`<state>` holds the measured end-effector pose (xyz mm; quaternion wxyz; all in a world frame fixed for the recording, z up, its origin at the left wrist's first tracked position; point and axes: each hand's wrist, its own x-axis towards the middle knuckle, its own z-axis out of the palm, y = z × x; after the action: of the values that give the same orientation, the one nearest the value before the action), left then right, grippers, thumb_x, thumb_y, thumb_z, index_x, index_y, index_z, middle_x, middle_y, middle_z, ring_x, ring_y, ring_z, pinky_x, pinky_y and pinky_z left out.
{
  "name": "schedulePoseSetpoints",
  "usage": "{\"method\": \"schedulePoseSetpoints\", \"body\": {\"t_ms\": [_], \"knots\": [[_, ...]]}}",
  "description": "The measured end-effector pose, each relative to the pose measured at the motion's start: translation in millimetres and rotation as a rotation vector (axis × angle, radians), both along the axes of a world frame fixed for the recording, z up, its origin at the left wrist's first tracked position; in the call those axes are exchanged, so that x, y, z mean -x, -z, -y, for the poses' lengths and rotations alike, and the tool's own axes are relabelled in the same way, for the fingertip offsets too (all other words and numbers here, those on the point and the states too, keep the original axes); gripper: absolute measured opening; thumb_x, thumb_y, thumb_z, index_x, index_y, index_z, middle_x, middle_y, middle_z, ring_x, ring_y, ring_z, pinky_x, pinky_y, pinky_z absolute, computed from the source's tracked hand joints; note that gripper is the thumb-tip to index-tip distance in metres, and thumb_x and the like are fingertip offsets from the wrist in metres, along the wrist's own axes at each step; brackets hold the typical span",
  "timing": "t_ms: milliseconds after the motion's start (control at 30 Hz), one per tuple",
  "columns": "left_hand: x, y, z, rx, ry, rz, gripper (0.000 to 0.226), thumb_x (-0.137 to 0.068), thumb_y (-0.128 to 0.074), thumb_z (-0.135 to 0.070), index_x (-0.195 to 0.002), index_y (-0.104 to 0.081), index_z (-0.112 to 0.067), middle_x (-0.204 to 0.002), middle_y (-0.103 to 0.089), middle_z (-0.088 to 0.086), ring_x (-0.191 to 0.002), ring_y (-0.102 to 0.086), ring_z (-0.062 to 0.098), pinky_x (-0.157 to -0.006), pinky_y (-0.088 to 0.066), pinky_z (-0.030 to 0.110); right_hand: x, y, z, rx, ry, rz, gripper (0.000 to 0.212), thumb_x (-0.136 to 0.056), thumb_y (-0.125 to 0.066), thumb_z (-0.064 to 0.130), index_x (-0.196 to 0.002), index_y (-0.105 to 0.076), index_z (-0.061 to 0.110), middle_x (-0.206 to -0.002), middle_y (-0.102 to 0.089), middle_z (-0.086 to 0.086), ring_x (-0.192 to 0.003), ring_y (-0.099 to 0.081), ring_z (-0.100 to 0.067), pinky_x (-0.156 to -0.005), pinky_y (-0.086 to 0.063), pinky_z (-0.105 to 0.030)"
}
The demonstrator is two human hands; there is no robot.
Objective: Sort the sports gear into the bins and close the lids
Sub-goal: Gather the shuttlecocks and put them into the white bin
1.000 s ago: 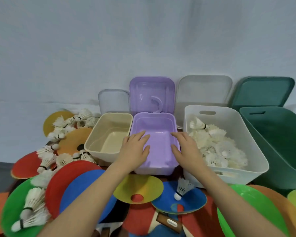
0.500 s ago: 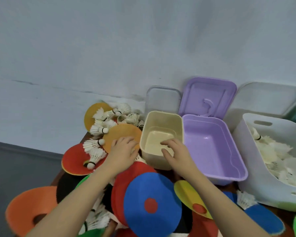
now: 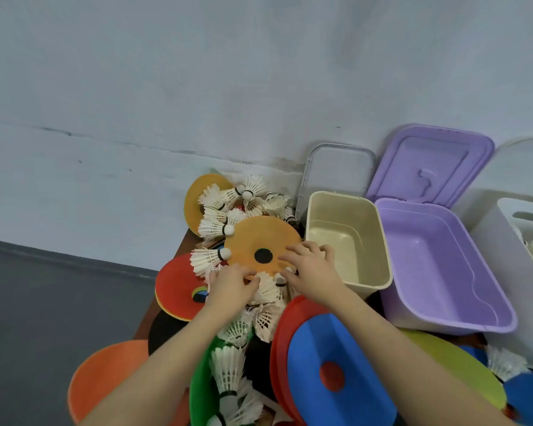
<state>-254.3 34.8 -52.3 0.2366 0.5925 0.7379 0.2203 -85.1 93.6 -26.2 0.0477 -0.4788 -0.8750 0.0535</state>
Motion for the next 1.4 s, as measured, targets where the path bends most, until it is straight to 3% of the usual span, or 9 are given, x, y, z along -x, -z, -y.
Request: {"method": "schedulePoseSetpoints", "body": {"t_ms": [133, 333, 533, 700, 900, 1067, 1200, 1333, 1400], "knots": [[4, 4, -4, -0.046, -0.083, 0.065, 0.016, -0.087, -0.056, -0.021, -0.091, -0.072, -0.021, -0.085, -0.057, -0.011, -0.091, -0.057, 0.017, -0.090, -0.040, 0.039, 7, 7, -10, 0.061, -0.059, 0.145, 0.034, -0.094, -0.042, 0.044, -0.125, -0.053, 0.034, -0.141, -0.041, 0.010, -0.136, -0.022, -0.020, -0.106, -0.005, -0.049], [10, 11, -7, -0.117, -0.105, 0.150, 0.014, -0.088, -0.057, -0.021, -0.081, -0.069, -0.018, -0.085, -0.058, -0.006, -0.083, -0.055, 0.015, -0.086, -0.042, 0.044, 7, 17, -18, 0.082, -0.073, 0.213, 0.027, -0.087, -0.052, 0.048, -0.109, -0.063, 0.039, -0.138, -0.043, 0.014, -0.136, -0.019, -0.019, -0.106, 0.000, -0.053], [11, -4, -5, -0.279, -0.043, 0.221, 0.012, -0.088, -0.059, -0.014, -0.089, -0.071, -0.016, -0.082, -0.058, -0.007, -0.079, -0.056, 0.013, -0.076, -0.045, 0.034, -3, 10, -15, 0.111, -0.018, -0.096, 0.023, -0.086, -0.056, 0.043, -0.107, -0.063, 0.036, -0.127, -0.049, 0.021, -0.130, -0.027, -0.009, -0.104, 0.002, -0.041], [4, -32, -8, -0.438, 0.030, 0.241, 0.011, -0.088, -0.062, -0.009, -0.092, -0.071, -0.011, -0.087, -0.062, -0.006, -0.081, -0.057, 0.006, -0.075, -0.043, 0.016, -14, -2, -2, 0.043, -0.048, -0.414, 0.012, -0.085, -0.062, 0.038, -0.096, -0.061, 0.034, -0.105, -0.056, 0.022, -0.110, -0.043, -0.001, -0.095, -0.008, -0.025], [-22, -71, -28, -0.597, 0.065, 0.213, 0.011, -0.087, -0.062, -0.009, -0.094, -0.071, -0.010, -0.091, -0.064, -0.003, -0.086, -0.055, 0.003, -0.077, -0.040, 0.010, -43, -37, 1, 0.008, 0.020, -0.742, 0.011, -0.086, -0.061, 0.035, -0.091, -0.054, 0.041, -0.089, -0.063, 0.022, -0.092, -0.057, 0.005, -0.094, -0.026, -0.022], [-73, -90, -48, -0.604, 0.136, 0.222, 0.013, -0.089, -0.060, -0.013, -0.096, -0.071, -0.011, -0.088, -0.060, -0.007, -0.085, -0.056, 0.006, -0.076, -0.042, 0.013, -96, -57, -1, -0.013, 0.059, -0.827, 0.016, -0.086, -0.067, 0.018, -0.095, -0.062, 0.030, -0.089, -0.064, 0.022, -0.086, -0.059, 0.000, -0.078, -0.043, -0.015], [-131, -99, -64, -0.671, 0.199, 0.209, 0.018, -0.086, -0.057, -0.022, -0.091, -0.071, -0.011, -0.088, -0.064, -0.003, -0.083, -0.055, 0.005, -0.077, -0.041, 0.012, -162, -59, -2, -0.070, 0.167, -0.905, 0.011, -0.088, -0.065, 0.022, -0.099, -0.064, 0.021, -0.089, -0.065, 0.017, -0.087, -0.059, -0.001, -0.076, -0.044, -0.017], [-206, -110, -78, -0.734, 0.296, 0.152, 0.010, -0.084, -0.061, -0.009, -0.086, -0.070, -0.006, -0.085, -0.067, 0.003, -0.082, -0.055, 0.004, -0.079, -0.037, 0.008, -243, -64, -7, -0.210, 0.239, -0.907, 0.017, -0.088, -0.064, 0.017, -0.105, -0.063, 0.017, -0.096, -0.063, 0.017, -0.090, -0.057, 0.001, -0.078, -0.044, -0.017], [-249, -113, -84, -0.746, 0.330, 0.145, 0.013, -0.086, -0.058, -0.013, -0.085, -0.069, -0.006, -0.084, -0.065, 0.003, -0.078, -0.056, 0.010, -0.076, -0.042, 0.016, -287, -68, -10, -0.284, 0.255, -0.895, 0.018, -0.089, -0.063, 0.014, -0.107, -0.062, 0.016, -0.095, -0.061, 0.019, -0.088, -0.055, 0.004, -0.078, -0.041, -0.010]]}}
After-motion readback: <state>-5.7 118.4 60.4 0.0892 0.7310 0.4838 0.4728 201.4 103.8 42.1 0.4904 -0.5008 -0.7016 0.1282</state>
